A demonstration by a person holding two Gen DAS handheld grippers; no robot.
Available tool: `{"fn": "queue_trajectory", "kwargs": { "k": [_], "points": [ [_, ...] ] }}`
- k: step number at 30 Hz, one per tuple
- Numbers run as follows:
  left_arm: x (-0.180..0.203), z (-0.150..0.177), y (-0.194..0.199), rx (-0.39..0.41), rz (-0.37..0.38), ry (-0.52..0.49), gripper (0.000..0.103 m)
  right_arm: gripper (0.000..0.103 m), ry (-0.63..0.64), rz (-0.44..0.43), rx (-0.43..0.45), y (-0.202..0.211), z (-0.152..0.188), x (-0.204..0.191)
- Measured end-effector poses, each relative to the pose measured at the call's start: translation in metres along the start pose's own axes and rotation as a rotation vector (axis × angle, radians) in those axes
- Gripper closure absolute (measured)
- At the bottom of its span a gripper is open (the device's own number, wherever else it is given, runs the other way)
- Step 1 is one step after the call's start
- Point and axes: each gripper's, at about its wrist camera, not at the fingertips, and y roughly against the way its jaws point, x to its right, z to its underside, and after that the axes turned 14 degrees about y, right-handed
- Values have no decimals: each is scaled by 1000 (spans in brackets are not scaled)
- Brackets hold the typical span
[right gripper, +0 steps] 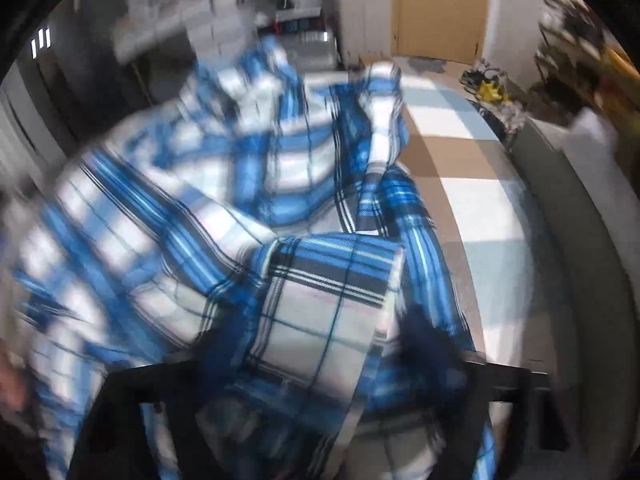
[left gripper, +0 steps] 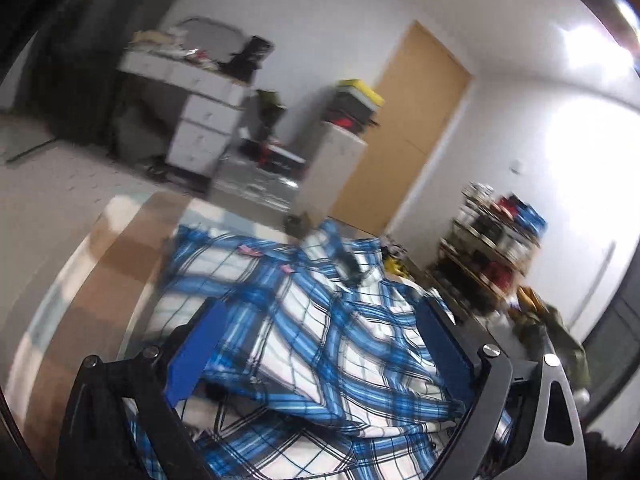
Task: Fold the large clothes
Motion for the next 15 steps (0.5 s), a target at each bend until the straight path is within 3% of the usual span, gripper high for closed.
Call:
{"fn": "queue_trajectory", "kwargs": {
  "k": [1,3,4,9,12,15],
  "points": [
    [-1,3,-5,-15,-6,-8,10,43,5,3,12,0,-1,-4],
    [4,9,-12,-30,-32,-37,10,75,28,47,44,11,-6,-15],
    [2,11,-15,-35,-34,-50,10,97,47,92,51,18,-8,-20],
    [3,17,-15,-33,-61,-93,10,98,105,119,188,67,-18,-29],
    [-1,23,-11,-26,-82,-124,10,98,92,130,231,88,-30,-20],
    [-3,24,-13,-33,-98,-122,10,98,58,193,253,93,-44,-1]
  ]
}}
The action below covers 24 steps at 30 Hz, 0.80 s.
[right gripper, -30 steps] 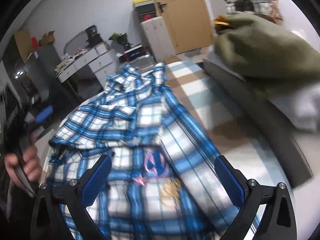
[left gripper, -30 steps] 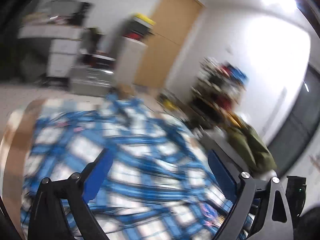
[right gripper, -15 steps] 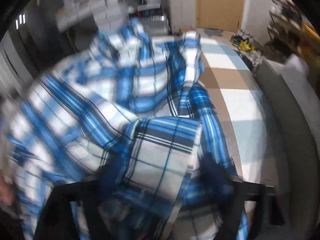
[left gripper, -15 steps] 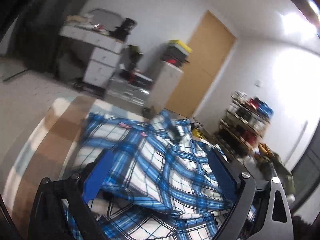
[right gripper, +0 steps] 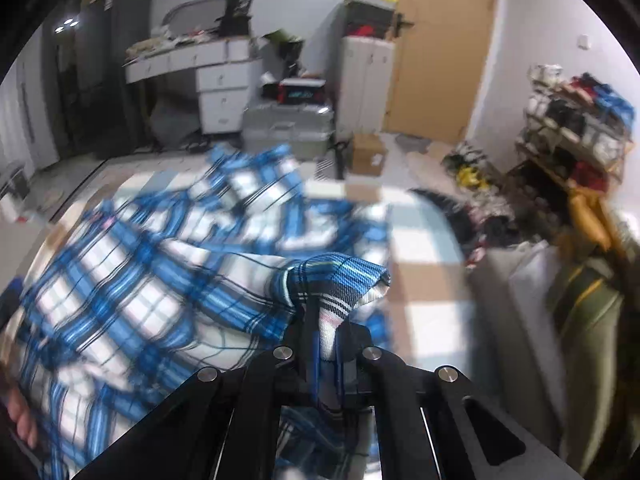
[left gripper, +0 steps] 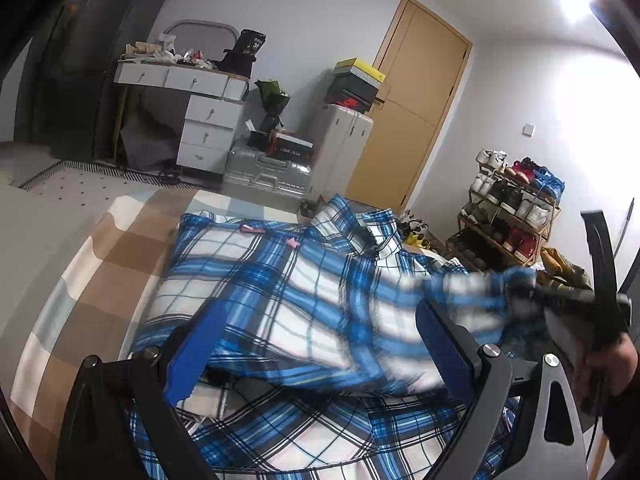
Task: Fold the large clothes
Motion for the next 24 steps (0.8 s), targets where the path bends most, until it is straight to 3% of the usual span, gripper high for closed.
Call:
{"fn": "queue_trajectory", "kwargs": {
  "k": [2,5,7,9,11,12,13,15,17,21,24],
  "points": [
    [-3,1,-1,-5,-9,5,10,94,-22,22,-39,-18,0,9],
    [-6,0,-2,-14,-24,12,10,84,-19,1,-178,-63,13,4],
    [-9,0,-3,-22,-33,19,10,84,2,-28,-278,-86,24,-2],
    [-13,-2,-4,-30,-43,35,10,78,26,33,-243,-76,29,-6],
    [-16,-4,-5,-38,-54,46,10,49,33,131,-160,-48,31,-8],
    [-17,-5,-6,-44,-54,51,10,26,23,159,-99,-32,32,-9],
    [-18,-5,-7,-48,-54,54,10,12,0,159,-1,-10,37,-11],
    [-21,-7,-7,-57,-50,61,10,2,-24,65,179,24,50,-18],
    [-24,-8,-6,-58,-38,73,10,0,-21,-46,278,39,57,-31],
    [-30,-14,8,-38,32,111,10,0,-85,-275,319,32,81,-45],
    [-27,-31,20,-7,36,122,10,0,-258,-471,337,22,105,-33]
  ]
}}
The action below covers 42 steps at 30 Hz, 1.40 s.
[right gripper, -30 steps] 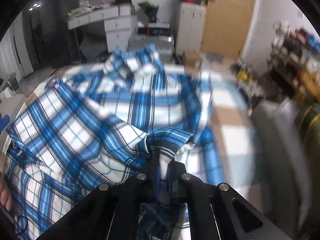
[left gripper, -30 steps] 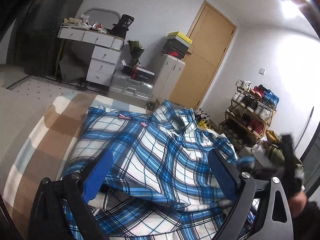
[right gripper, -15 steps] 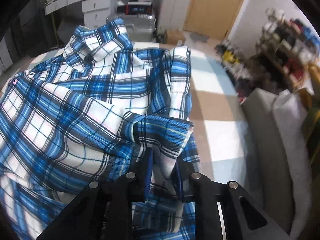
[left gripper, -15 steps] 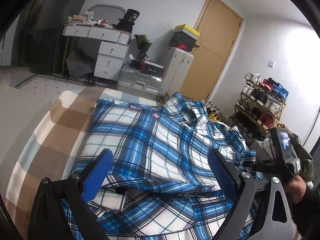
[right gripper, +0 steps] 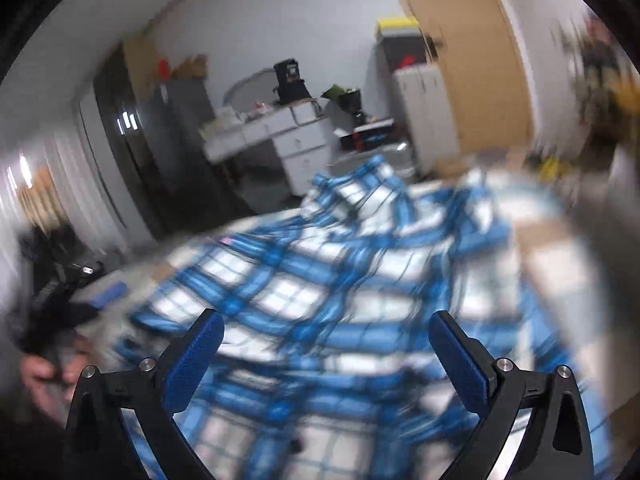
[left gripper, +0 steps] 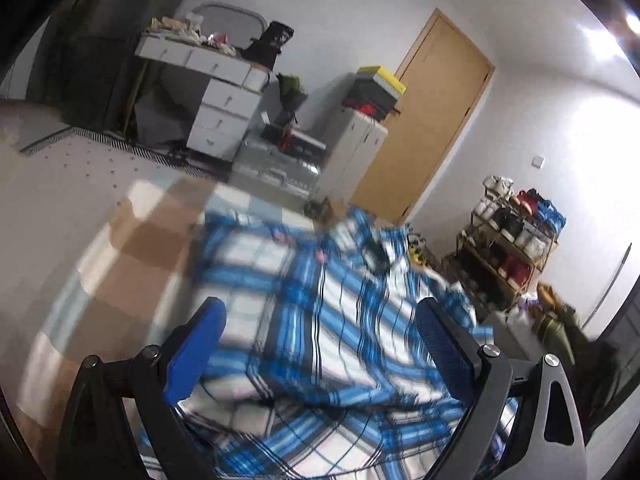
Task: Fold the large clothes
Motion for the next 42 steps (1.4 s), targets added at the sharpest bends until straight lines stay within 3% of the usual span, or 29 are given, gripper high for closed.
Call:
{"fn": "queue_trajectory", "kwargs": {
  "k": [2,4,9,13,15,16,17,20,22,25,29,30,32,35,39,42],
  "points": [
    [14,-20,-1,-41,-6,-27,10,0,-92,-106,35,4,-2,13],
    [30,-39,-12,-124,-9,-64,10,0,-123,-111,66,5,-4,18],
    [56,-65,-68,-332,0,-133,10,0,-136,-147,-4,-6,-5,14],
    [9,-31,-127,-620,4,61,10,0,-141,-171,13,-8,-5,14],
    [-19,-8,-144,-669,-78,130,17,0,-142,-164,12,-7,-5,15],
    [-27,-3,-145,-667,-73,140,20,0,-144,-166,13,-7,-5,16],
    [-26,-4,-138,-613,-51,126,18,0,-148,-170,15,-9,-5,18],
    [-24,-1,-128,-620,-102,146,19,0,-156,-167,10,-9,-3,20],
    [-6,-5,-113,-601,-142,95,19,0,-159,-163,7,-11,-2,22],
    [19,-3,-95,-597,-125,-24,19,0,-170,-155,0,-15,-3,25],
    [3,34,-97,-661,-233,-92,20,0,-186,-145,-7,-16,-1,29],
    [7,40,-89,-617,-227,-143,19,0,-193,-144,-8,-16,-1,30],
    [13,42,-86,-624,-259,-164,19,0,-205,-145,-6,-15,1,34],
    [32,31,-77,-606,-226,-160,19,0,-218,-143,-12,-16,2,36],
    [62,-12,-87,-446,-237,-221,19,0,-224,-144,-28,-20,2,36],
    [56,-25,-127,-479,-267,-202,19,0,-218,-147,-34,-24,2,37]
  ]
}}
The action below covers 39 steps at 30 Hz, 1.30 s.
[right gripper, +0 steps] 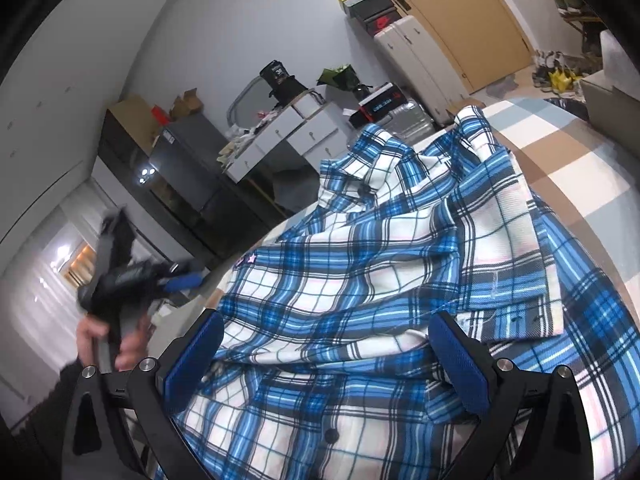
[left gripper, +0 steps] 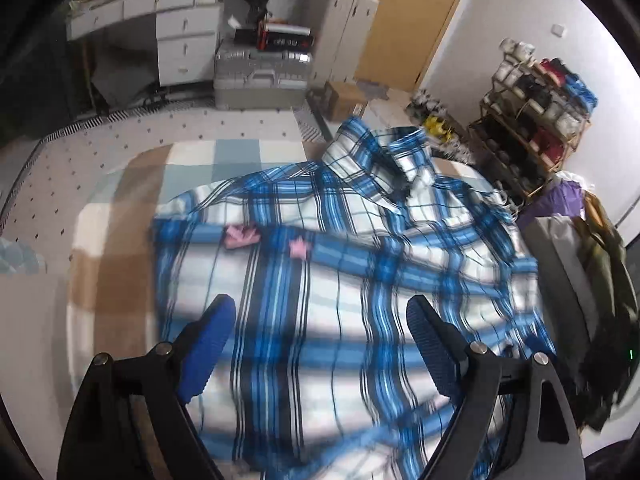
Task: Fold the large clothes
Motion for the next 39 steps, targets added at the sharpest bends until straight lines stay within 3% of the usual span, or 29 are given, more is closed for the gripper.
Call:
{"fn": "queue_trajectory", "kwargs": {
  "k": [2,5,6,8,10,13,16,18,20,23,24,26,28,31,33,35,39],
  "points": [
    [-8,-7,-31,-69,-24,49,19,0,-10,-2,-4,-1,0,3],
    [-35,0,-74,-242,-16,152,21,0,-31,-3,5,0,1,7],
    [-27,1,-69,-178,-28,101,17,0,-38,-3,3,-1,1,9],
    [-16,4,-72,-198,-98,51,17,0,-54,-9,-6,-2,1,11],
    [-4,11,-62,-162,-143,16,18,0,-62,-11,-11,-3,1,12],
    [31,32,-38,-143,21,-51,17,0,-61,-15,-14,-3,0,11],
    [61,63,-43,-164,66,-177,17,0,-64,-19,-11,-2,1,12],
    [61,78,-62,-209,57,-160,17,0,-73,-20,-8,-1,1,13],
    [59,89,-61,-119,70,-148,15,0,-83,-24,-5,1,2,17],
    [58,90,-58,-120,73,-136,14,0,-106,-26,13,3,2,24],
    [57,87,-50,-116,104,-116,14,0,-118,-30,13,3,2,26],
    [48,83,-29,-56,146,-82,13,0,-132,-35,6,2,3,28],
    [33,84,-21,-3,139,-58,12,0,-128,-34,7,2,3,27],
    [11,93,-38,-35,137,-34,13,0,-126,-14,22,5,4,28],
    [6,102,-35,41,183,-57,12,0,-152,-6,16,6,5,33],
    [5,104,-22,37,206,-67,12,0,-198,-19,12,6,7,42],
    [-20,99,-13,36,322,60,12,0,-177,17,11,8,7,37]
  ]
}}
